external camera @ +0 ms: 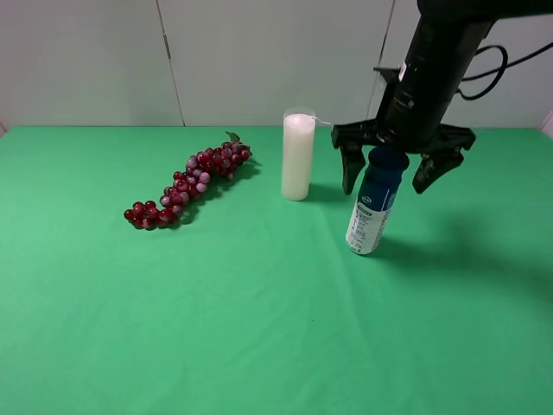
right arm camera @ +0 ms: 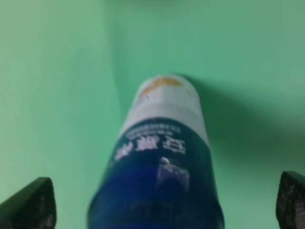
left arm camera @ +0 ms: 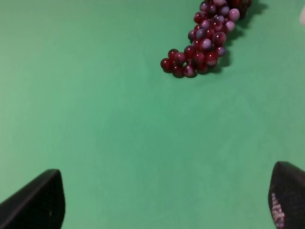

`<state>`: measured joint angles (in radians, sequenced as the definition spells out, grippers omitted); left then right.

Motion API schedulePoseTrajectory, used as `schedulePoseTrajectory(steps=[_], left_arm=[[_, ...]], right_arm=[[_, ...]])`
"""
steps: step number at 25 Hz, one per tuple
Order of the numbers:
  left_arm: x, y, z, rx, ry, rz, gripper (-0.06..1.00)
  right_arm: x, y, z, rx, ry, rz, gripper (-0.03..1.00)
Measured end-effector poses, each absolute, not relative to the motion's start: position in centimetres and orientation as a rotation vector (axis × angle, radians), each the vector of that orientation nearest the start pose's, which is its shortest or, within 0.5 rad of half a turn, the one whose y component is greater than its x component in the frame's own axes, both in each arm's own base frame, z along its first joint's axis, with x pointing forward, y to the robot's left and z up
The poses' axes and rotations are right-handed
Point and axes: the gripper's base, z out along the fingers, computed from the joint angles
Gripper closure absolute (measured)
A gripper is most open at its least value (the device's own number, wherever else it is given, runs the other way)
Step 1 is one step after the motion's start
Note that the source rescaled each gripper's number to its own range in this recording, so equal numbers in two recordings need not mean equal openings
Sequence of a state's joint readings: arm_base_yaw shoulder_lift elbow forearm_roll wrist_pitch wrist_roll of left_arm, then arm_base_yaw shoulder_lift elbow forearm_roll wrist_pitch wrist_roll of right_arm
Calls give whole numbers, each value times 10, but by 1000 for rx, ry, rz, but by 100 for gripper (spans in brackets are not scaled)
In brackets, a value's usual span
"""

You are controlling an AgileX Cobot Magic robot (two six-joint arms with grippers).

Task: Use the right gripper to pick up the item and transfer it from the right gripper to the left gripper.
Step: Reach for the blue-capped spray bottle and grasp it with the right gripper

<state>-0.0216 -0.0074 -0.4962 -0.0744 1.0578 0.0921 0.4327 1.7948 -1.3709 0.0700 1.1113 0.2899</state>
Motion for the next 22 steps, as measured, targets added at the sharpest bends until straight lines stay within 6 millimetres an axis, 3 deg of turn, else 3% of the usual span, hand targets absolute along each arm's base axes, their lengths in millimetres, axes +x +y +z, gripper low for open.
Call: schedulePoseTrajectory(steps=[5,22], left_arm=[[-6,-6,277,119,2032,-45,15],[-6,-6,277,119,2032,-45,15]], right_arm=[[319,154,229,-169,3033,165,-3],[320,154,228,-196,3019,171,-3]])
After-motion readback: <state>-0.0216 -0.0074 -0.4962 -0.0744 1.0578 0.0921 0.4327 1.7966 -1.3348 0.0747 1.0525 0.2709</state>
